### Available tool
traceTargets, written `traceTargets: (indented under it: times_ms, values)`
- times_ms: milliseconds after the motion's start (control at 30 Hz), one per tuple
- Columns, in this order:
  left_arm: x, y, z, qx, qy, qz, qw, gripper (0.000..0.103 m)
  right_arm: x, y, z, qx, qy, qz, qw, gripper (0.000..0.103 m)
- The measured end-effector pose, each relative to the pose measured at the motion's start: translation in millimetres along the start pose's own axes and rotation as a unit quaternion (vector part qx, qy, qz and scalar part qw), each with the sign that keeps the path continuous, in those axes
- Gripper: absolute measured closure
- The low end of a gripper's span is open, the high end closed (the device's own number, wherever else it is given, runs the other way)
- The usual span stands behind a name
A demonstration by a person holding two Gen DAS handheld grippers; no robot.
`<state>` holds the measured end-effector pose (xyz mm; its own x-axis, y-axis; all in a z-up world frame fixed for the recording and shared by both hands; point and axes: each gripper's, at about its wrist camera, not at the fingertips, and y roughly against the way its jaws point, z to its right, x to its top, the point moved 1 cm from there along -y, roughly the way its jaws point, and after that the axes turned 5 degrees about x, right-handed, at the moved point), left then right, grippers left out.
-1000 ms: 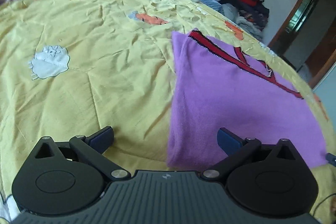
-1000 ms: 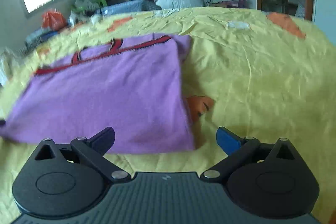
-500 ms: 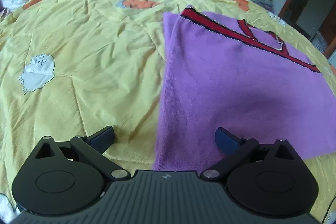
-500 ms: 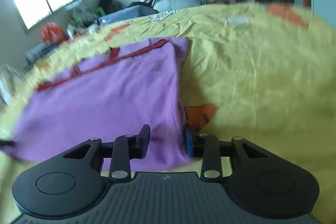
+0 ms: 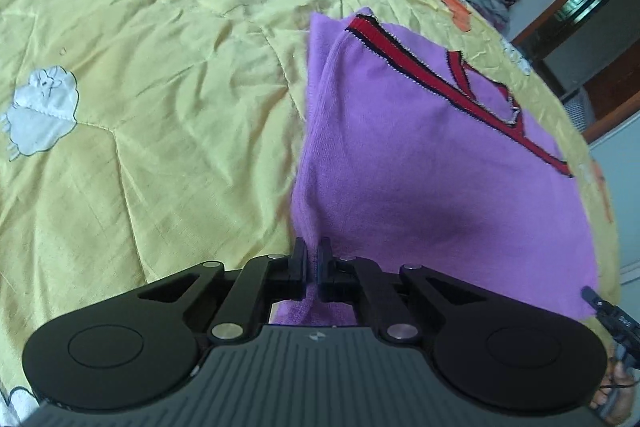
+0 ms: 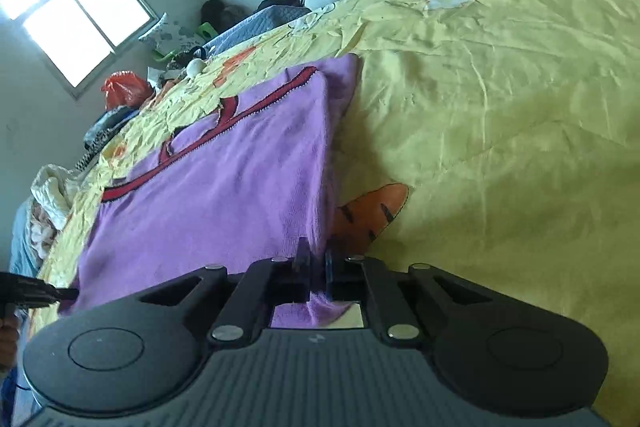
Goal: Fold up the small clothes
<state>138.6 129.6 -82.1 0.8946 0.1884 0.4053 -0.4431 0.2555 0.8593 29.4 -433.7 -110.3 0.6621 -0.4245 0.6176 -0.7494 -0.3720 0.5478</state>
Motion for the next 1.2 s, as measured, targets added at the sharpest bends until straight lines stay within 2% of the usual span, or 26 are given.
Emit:
traceTargets:
  times_ms: [167,267,400,600,700,733,800,867,900,933,967,1000,1067,1133,1200]
  values:
    - [7.9,15.7,-8.7,-0.036,-0.012,-0.016,0.9992,0.099,6.3,17.5,1.6,0.069,-0.057,0.016,0.996,0.098]
    - [12.3,21.7,-9.9,-0.041,-0.023,-0.025,0.9986,0.098,7.4,26.9,1.2,0.089,-0.079,0.025,0.993,0.098]
    - [9.6,22.7,-12.8,-0.025,-0.052,-0.03,0.9979,0.099,-1.4,36.9,-3.3,0.069,-0.072,0.025,0.995,0.098]
    - [-8.8,19.4,-29.4,-0.034,-0.047,-0.052,0.997,0.099,-37.4,49.1,-8.2,0.061,-0.082,0.008,0.995,0.099]
    - [-7.3,22.9,-33.1,-0.034,-0.05,-0.041,0.9973,0.098,-44.5,55.2,-7.0,0.057,-0.095,0.016,0.994,0.098]
    - [-3.3,21.4,-34.5,-0.033,-0.049,-0.034,0.9977,0.098,-43.0,53.4,-4.8,0.035,-0.088,0.021,0.995,0.098]
    - [4.0,18.7,-35.5,-0.03,-0.045,-0.018,0.9984,0.098,-37.2,46.5,5.2,0.02,-0.096,0.018,0.995,0.092]
    - [12.4,13.2,-31.4,-0.002,-0.055,-0.006,0.9985,0.096,-30.3,45.7,4.3,-0.018,-0.069,0.031,0.997,0.071]
    - [15.7,10.2,-28.5,0.016,-0.068,-0.002,0.9975,0.096,-26.1,45.5,2.2,-0.026,-0.054,0.032,0.998,0.063]
    - [17.7,8.3,-28.9,0.023,-0.067,-0.006,0.9975,0.095,-23.4,45.8,1.1,-0.027,-0.052,0.028,0.998,0.035]
    - [18.0,10.3,-30.4,0.02,-0.062,-0.009,0.9978,0.09,-22.3,48.4,-2.2,-0.031,-0.043,0.032,0.998,0.017]
    - [16.4,16.9,-31.6,0.008,-0.062,-0.005,0.998,0.085,-23.0,52.1,-9.6,-0.036,-0.019,0.037,0.998,0.016]
    - [7.6,32.4,-31.4,-0.017,-0.07,0.008,0.9974,0.04,-28.6,58.8,-21.0,-0.031,0.011,0.032,0.999,0.016]
    - [-6.2,40.0,-28.5,-0.043,-0.078,0.015,0.9959,0.018,-37.5,59.0,-25.5,-0.015,0.028,0.018,0.999,0.017]
    - [-17.7,35.2,-21.8,-0.051,-0.088,0.004,0.9948,0.03,-45.9,52.1,-29.0,-0.024,0.055,0.002,0.998,0.017]
